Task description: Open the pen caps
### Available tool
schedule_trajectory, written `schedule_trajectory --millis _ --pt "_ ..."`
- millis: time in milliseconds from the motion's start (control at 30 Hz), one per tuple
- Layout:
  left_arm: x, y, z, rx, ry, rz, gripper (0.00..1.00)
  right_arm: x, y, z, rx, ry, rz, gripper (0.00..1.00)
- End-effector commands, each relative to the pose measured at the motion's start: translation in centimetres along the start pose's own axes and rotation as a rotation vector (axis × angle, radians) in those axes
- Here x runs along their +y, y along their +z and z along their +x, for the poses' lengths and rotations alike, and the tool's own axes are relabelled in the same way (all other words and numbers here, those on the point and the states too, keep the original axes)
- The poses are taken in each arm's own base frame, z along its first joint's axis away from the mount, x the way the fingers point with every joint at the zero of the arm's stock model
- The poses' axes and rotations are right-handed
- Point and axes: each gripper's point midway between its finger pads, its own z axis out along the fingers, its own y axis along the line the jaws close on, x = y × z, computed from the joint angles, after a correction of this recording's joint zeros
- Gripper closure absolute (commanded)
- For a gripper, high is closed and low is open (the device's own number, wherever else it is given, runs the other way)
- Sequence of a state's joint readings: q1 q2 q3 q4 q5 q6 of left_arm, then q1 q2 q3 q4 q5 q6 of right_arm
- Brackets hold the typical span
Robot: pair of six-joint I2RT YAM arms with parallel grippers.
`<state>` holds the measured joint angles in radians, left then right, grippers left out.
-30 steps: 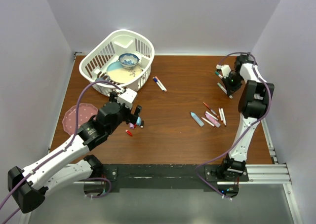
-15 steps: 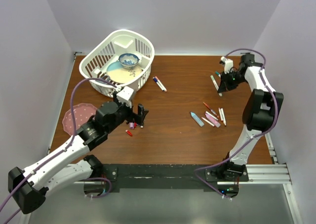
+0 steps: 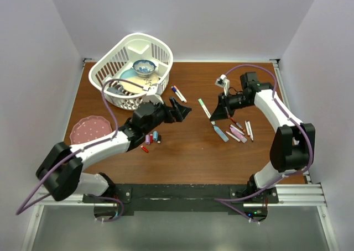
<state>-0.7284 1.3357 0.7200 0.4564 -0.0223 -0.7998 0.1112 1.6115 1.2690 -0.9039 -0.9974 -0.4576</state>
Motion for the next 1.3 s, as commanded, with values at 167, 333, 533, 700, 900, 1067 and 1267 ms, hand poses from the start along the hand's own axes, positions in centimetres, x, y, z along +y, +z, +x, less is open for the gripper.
schedule_trajectory --millis 167,333,533,700,900,1067,1267 --pt "-4.0 4.1 -4.0 -0.117 -0.107 0.090 0.04 3.2 0.3 -0.4 -0.041 -0.072 -0.097 1.00" --pt "-3.5 5.3 -3.0 -0.091 -0.121 0.035 0.12 3.5 0.7 -0.3 -0.035 -0.082 -0.109 1.00" --pt "-3.5 6.3 -1.7 -0.039 -0.121 0.009 0.23 3.7 1.3 0.0 -0.017 -0.091 -0.111 1.00" --pt "-3.9 6.9 -0.3 0.010 -0.112 0.012 0.42 3.4 1.9 0.2 -0.002 -0.095 -0.095 1.00" --pt "-4.5 7.1 0.3 0.045 -0.124 0.035 0.81 3.0 2.2 0.3 0.004 -0.096 -0.075 1.00" --pt "-5.7 6.8 0.4 0.059 -0.123 0.099 1.00 2.9 2.3 0.3 -0.005 -0.103 -0.067 0.98" --pt "-8.3 6.4 1.8 0.120 -0.075 0.290 1.00 5.1 2.3 -0.4 -0.074 -0.103 -0.189 0.41"
